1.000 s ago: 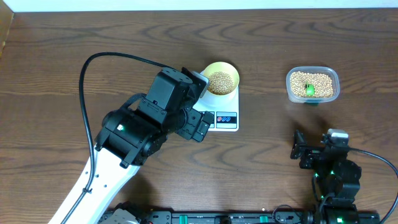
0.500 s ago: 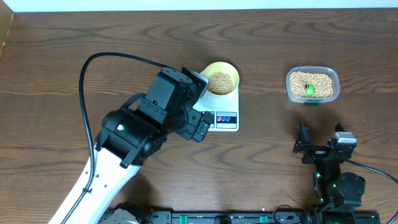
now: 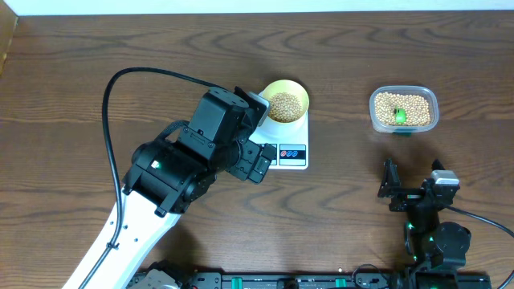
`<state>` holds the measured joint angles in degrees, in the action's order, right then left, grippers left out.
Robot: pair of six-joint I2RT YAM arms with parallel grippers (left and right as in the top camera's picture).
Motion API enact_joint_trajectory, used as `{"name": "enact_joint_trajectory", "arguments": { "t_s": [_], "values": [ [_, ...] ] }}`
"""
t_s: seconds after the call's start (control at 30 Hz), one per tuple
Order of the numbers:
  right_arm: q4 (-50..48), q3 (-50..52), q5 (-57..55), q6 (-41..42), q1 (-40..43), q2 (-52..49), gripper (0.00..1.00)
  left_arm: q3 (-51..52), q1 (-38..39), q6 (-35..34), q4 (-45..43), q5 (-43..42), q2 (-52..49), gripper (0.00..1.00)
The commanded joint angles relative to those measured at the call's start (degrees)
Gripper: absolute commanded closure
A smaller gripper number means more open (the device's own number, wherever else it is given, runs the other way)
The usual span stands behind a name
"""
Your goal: Scoop item into bowl and weigh 50g on scale
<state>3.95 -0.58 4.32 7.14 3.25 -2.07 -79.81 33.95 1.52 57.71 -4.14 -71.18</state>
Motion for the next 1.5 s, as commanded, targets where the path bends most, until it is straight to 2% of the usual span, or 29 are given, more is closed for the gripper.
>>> {"name": "enact_joint_trajectory", "arguments": {
  "t_s": [0.0, 0.73, 0.87, 0.93, 1.03, 1.23, 1.33, 1.47],
  "values": [
    [-0.09, 0.28, 0.33, -0.55, -0.02, 0.57, 0.01, -0.94, -0.13, 0.37, 0.11, 0.72, 0.02, 0.02],
    [-0.09, 0.28, 0.33, -0.55, -0.02, 0.57, 0.01, -0.94, -0.13, 0.31, 0.63, 0.68, 0.17, 0.02],
    [-0.09, 0.28, 0.33, -0.55, -0.02, 0.57, 0.01, -0.90, -0.98, 0.37, 1.33, 0.74, 5.18, 0.02],
    [-0.09, 0.28, 0.33, -0.55, -0.02, 0.57, 0.01, -0.87, -3.43, 0.35, 1.14, 0.70, 9.27, 0.02],
    [-0.09, 0.28, 0.33, -0.55, -0.02, 0.57, 0.01, -0.87, -11.32, 0.33, -0.83, 0.35, 15.96, 0.02],
    [-0.09, 0.28, 0.33, -0.55, -0.02, 0.57, 0.01, -0.26, -28.15, 0.35, -2.36, -7.74, 27.43, 0.02],
    [-0.11, 0.28, 0.33, -0.55, -0.02, 0.57, 0.01, 2.86, -31.58, 0.35, -3.63, -9.64, 33.05, 0.02],
    [-0.09, 0.28, 0.33, -0.55, -0.02, 0.57, 0.01, 13.35, -34.95, 0.35, -10.36, -13.33, 42.60, 0.02]
  ]
}}
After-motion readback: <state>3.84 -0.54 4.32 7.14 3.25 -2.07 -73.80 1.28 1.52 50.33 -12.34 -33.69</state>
